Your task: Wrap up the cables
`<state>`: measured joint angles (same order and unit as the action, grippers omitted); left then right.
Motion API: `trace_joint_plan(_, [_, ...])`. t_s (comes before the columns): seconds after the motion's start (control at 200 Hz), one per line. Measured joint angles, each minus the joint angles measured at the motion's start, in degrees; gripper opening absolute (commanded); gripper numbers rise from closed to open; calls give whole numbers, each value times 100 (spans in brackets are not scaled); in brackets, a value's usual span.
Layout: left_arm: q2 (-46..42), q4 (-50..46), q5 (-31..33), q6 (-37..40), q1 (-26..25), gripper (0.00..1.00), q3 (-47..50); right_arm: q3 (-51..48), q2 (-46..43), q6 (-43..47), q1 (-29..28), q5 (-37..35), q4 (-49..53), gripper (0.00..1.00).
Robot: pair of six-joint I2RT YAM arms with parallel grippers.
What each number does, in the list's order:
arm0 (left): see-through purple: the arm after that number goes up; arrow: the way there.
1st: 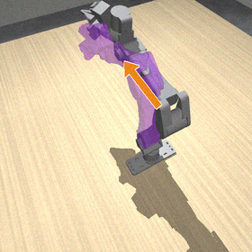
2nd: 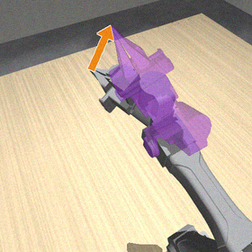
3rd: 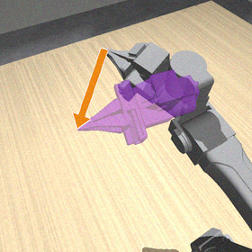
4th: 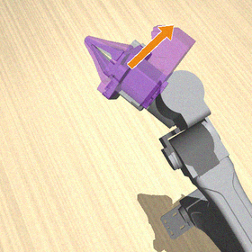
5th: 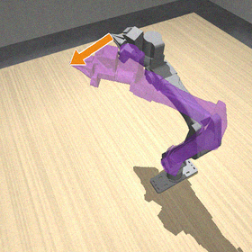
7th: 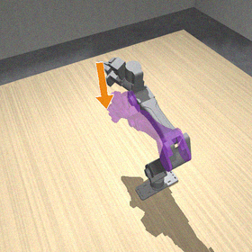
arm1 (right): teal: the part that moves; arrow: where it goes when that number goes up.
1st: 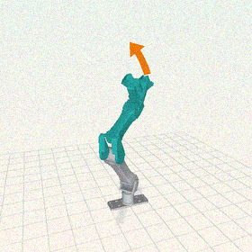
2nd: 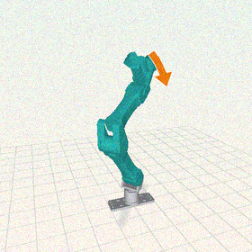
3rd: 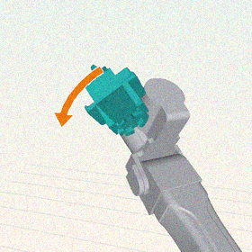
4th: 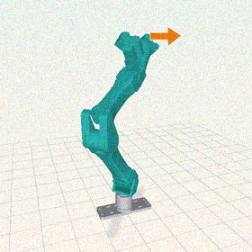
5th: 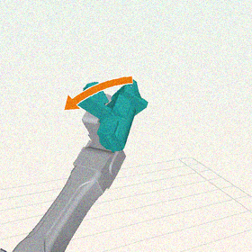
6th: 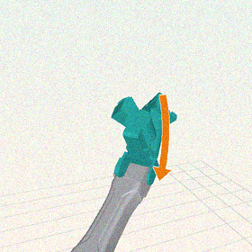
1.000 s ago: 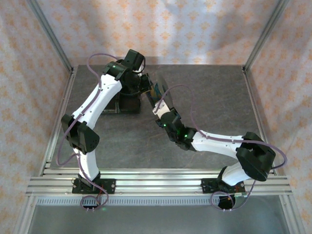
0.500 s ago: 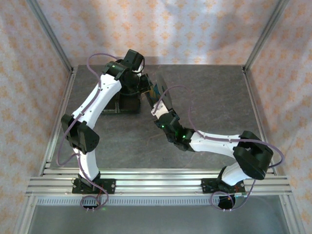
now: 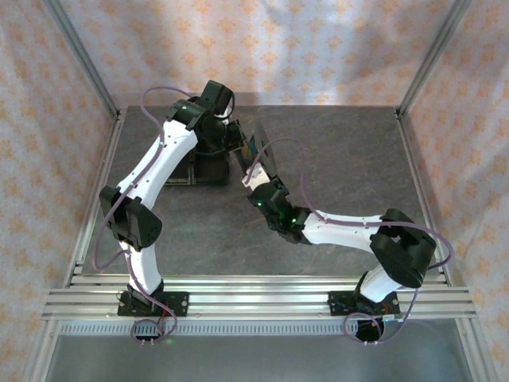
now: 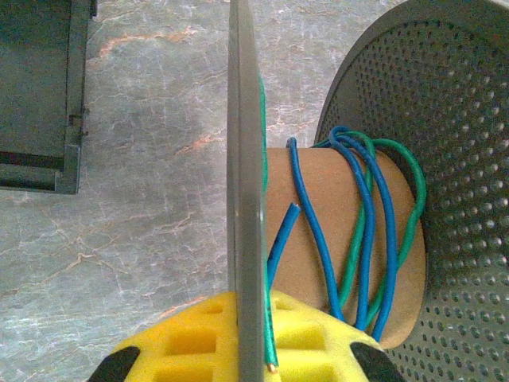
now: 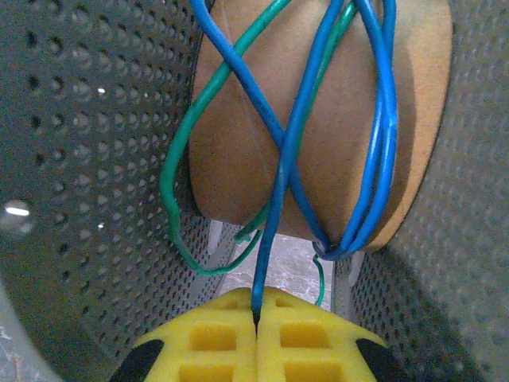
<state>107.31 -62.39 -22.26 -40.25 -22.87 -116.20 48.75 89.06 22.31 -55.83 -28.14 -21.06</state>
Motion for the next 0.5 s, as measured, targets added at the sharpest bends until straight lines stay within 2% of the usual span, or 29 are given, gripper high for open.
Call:
trace_joint_plan(0.21, [0, 2, 0, 0, 0, 0, 0, 4, -2, -26, 0, 0, 24, 0])
trace_joint_plan(0.245, [0, 2, -2, 0, 0, 0, 0, 15, -2, -42, 0, -2, 46, 10])
trace_joint_plan(0.305, [0, 4, 0, -9, 0, 0, 0, 61, -4, -94, 0, -2, 131, 19])
trace_joint_plan(0.501, [-4, 525, 7, -85, 120, 0, -2, 15, -7, -129, -28, -15, 1060, 23])
